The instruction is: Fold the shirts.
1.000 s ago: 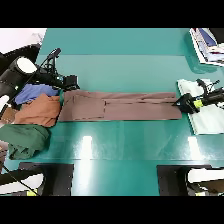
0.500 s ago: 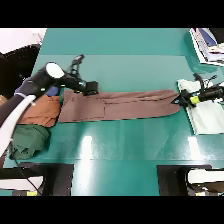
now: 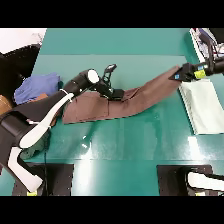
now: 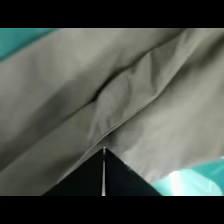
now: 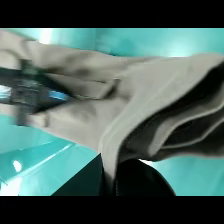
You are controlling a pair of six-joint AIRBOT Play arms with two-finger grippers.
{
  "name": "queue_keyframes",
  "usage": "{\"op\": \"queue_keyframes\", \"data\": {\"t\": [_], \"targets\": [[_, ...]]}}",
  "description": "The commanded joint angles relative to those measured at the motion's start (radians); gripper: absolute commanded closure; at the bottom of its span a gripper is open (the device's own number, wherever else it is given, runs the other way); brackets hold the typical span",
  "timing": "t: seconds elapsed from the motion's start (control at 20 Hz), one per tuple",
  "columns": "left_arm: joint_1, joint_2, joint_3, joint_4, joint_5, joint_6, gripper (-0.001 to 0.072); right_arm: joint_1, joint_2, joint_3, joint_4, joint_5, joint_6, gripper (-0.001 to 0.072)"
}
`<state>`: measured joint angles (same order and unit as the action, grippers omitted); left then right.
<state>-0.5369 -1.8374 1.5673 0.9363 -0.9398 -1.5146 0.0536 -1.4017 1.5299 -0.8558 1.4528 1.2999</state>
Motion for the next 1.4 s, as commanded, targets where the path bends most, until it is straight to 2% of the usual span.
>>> {"op": "queue_keyframes", "data": {"t": [0.0,0.25,0.4,0.55,0.65,0.85,0.9,0.95,1.0,1.15,1.2,1.35], "targets": [[-0.02,-0.04,0.031,0.015,-0.024,-0.004,0.0685,0.118,0.006,0.112,0.0,-0.01,0.035,0.0694],[-0.003,-0.029,0.032,0.071,-0.071,-0.004,0.0685,0.224,0.006,0.171,0.001,-0.062,0.035,0.0694],[0.068,0.05,0.04,0.112,-0.084,-0.004,0.0685,0.297,0.002,0.174,0.003,-0.115,0.034,0.0694],[0.21,0.206,0.04,0.205,-0.103,-0.003,0.0684,0.403,-0.05,0.174,0.155,-0.182,-0.036,0.0694],[0.326,0.321,0.04,0.262,-0.13,-0.001,0.0684,0.505,-0.117,0.174,0.266,-0.275,-0.092,0.0693],[0.53,0.509,0.04,0.343,-0.168,0.004,0.0684,0.723,-0.32,0.294,0.278,-0.403,-0.133,0.0687],[0.568,0.539,0.04,0.345,-0.178,0.004,0.0684,0.766,-0.381,0.348,0.278,-0.415,-0.135,0.0549],[0.605,0.563,0.04,0.345,-0.19,0.004,0.0684,0.796,-0.434,0.401,0.278,-0.409,-0.135,0.0286],[0.633,0.579,0.04,0.345,-0.205,0.004,0.0684,0.815,-0.481,0.455,0.278,-0.377,-0.135,0.0118],[0.675,0.591,0.04,0.346,-0.262,0.005,0.0684,0.795,-0.529,0.52,0.275,-0.237,-0.112,0.0162],[0.675,0.591,0.04,0.348,-0.277,0.011,0.0684,0.768,-0.51,0.48,0.264,-0.217,-0.085,0.0162],[0.675,0.591,0.04,0.337,-0.294,0.031,0.0684,0.653,-0.409,0.289,0.095,-0.185,-0.018,0.0162]]}}
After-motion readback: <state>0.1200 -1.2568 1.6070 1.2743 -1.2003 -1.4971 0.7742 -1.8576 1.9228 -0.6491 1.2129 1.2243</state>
